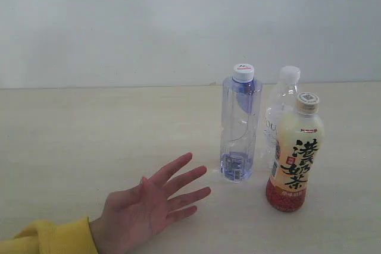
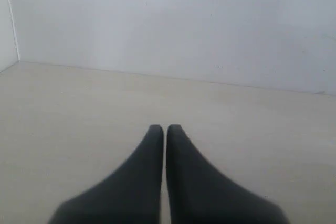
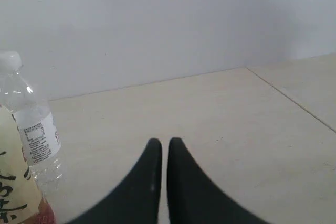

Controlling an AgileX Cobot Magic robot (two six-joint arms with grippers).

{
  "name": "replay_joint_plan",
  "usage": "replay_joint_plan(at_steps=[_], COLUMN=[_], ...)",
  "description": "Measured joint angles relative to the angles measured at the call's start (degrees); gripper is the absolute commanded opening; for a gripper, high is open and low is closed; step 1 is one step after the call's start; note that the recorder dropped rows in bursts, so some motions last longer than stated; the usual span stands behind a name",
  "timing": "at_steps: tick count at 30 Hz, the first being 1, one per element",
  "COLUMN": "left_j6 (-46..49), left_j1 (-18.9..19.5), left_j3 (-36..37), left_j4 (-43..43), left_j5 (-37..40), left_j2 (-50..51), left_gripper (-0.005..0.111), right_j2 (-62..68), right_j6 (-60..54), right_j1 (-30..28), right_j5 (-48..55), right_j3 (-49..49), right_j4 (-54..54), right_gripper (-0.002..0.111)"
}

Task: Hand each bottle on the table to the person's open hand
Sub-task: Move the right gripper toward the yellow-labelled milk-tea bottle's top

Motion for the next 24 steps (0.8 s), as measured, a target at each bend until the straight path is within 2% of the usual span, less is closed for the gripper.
replay_joint_plan(at_steps=[19, 24], left_j6=[0.0, 0.0], left_j1=[0.0, 0.0], left_j3=[0.0, 0.0], left_j4=[0.0, 0.0], left_j5=[0.0, 0.0], left_j2=[0.0, 0.0], left_gripper=[0.004, 0.004], right_j2=[0.0, 0.0], right_j6=[0.0, 1.1], right_j1=[0.0, 0.0], right_j5=[-0.1, -6.3], right_j3=[0.0, 0.3], right_j4=[0.0, 0.0], right_gripper=[0.004, 0.004])
